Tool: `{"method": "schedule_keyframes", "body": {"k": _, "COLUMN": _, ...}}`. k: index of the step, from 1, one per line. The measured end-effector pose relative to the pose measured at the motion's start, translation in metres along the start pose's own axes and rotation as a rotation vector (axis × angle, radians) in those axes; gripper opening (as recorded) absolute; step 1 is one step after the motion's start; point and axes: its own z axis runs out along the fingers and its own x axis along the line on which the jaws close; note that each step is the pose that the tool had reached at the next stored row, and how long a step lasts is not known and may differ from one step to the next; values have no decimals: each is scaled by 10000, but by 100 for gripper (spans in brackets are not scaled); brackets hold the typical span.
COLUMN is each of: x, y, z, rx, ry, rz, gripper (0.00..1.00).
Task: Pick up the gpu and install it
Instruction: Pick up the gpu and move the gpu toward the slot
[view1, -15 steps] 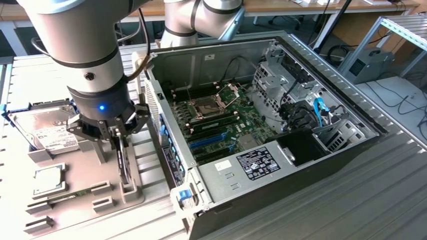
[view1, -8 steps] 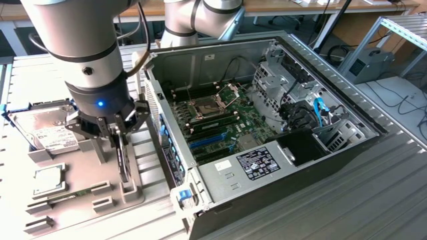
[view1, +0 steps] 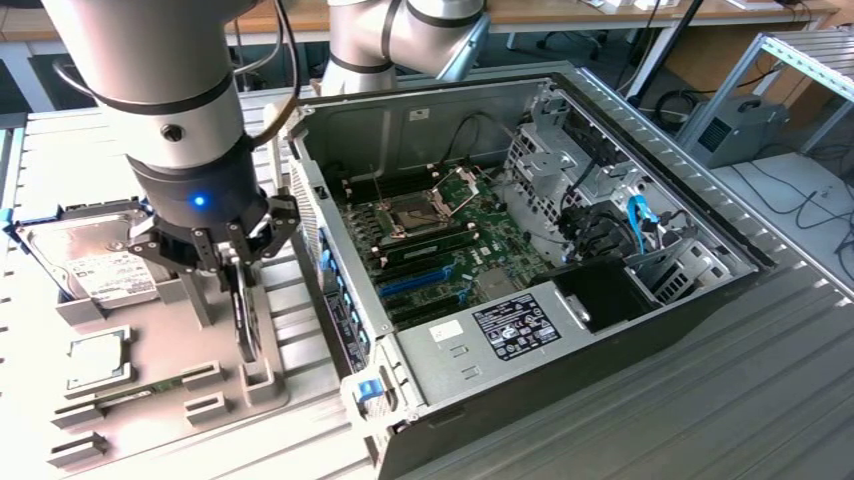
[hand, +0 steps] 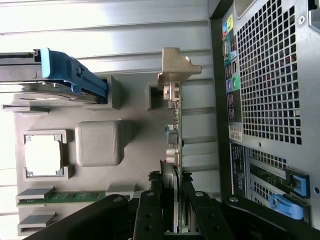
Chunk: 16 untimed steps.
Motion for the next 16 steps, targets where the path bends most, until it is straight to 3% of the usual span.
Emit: {"method": "schedule_keyframes", "body": {"k": 16, "x": -8, "y": 8, "z": -192, "rx": 0, "ry": 0, "rz": 0, "gripper": 26}}
